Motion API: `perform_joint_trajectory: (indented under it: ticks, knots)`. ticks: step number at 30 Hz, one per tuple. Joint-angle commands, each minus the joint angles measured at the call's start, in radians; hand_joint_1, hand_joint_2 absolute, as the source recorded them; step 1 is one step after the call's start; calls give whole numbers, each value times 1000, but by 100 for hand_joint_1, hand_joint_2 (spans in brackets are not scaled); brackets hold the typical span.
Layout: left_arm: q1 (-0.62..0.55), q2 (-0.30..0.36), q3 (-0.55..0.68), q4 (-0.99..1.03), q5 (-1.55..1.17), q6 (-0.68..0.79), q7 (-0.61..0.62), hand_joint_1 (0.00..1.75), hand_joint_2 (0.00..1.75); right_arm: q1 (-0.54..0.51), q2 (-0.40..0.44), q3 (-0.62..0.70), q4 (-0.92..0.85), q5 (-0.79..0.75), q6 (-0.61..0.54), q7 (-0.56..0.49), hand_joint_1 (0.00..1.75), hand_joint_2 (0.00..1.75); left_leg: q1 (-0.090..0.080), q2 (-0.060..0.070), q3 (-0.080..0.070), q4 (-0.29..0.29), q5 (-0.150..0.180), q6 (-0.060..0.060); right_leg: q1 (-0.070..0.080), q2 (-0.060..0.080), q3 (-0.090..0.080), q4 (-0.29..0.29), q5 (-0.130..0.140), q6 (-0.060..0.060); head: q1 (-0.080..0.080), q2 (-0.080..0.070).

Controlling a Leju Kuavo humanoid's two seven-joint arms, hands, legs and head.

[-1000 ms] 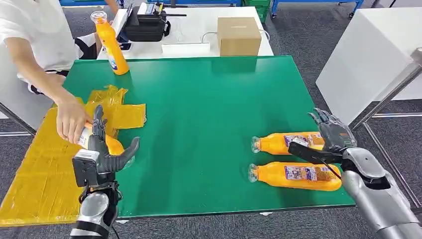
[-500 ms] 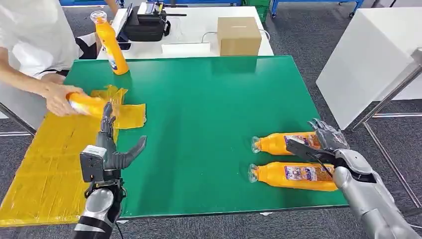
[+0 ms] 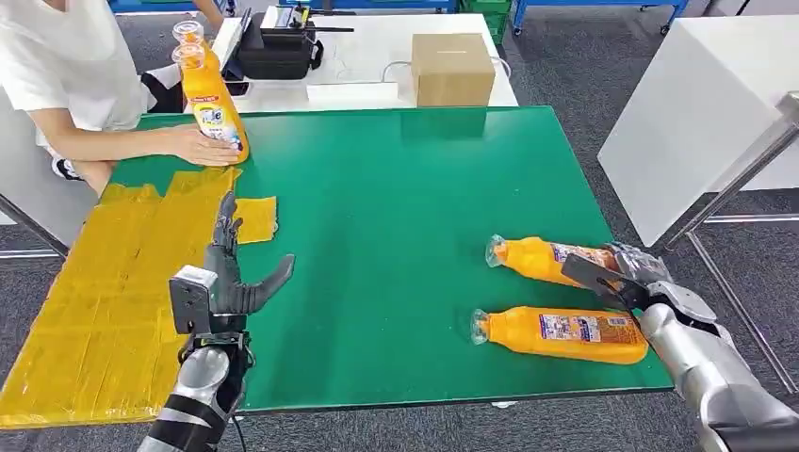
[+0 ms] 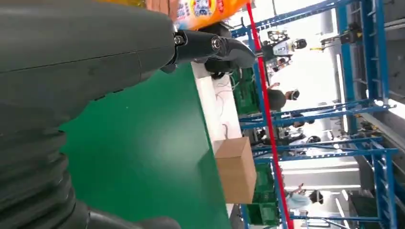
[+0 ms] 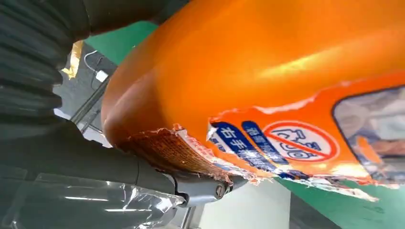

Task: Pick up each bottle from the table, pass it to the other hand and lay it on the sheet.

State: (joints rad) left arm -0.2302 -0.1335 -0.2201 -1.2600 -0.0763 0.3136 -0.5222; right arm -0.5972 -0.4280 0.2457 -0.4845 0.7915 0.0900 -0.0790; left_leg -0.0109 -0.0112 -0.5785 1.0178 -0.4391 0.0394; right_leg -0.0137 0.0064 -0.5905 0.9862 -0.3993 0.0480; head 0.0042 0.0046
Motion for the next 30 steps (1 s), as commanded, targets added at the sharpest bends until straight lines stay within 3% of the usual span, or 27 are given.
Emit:
perform_joint_trajectory:
  ticks: [1, 8, 13, 17, 24, 30]
  knots:
    - [-45, 10, -25, 100, 6, -4, -1, 0, 175, 23, 28, 16, 147, 13, 23, 11, 175, 175, 3, -3, 3, -1, 0, -2, 3, -4, 5, -4, 0, -2, 0, 0]
    - [-43, 8, -22, 99, 12, -3, 2, 0, 175, 22, 37, 13, 140, 20, 15, 15, 175, 175, 2, -2, 6, -1, 0, -2, 2, -3, 8, -4, 0, -1, 0, 0]
    - [-32, 3, -16, 87, 6, 4, 15, 0, 175, 29, 79, -7, 120, 50, -85, 49, 175, 175, 3, -1, 8, -2, 0, -2, 3, -2, 11, -5, 1, -1, 0, 0]
    - [-28, 5, -15, 78, 5, 2, 16, 0, 175, 25, 90, -14, 115, 53, -94, 57, 175, 175, 4, 0, 9, -3, 1, -3, 4, -1, 12, -7, 2, -2, 0, 0]
    - [20, -2, 6, 0, -31, 17, 49, 0, 175, 63, 197, -196, -89, 67, -483, 35, 175, 175, 2, 6, 8, -1, 0, -2, 2, 4, 9, -4, 3, -1, 0, 0]
    - [38, -8, 9, -18, -46, 18, 53, 0, 175, 154, 272, -296, -381, 81, -597, -6, 175, 175, 2, 6, 2, -1, 1, -1, 2, 3, 3, -2, 2, -1, 0, 0]
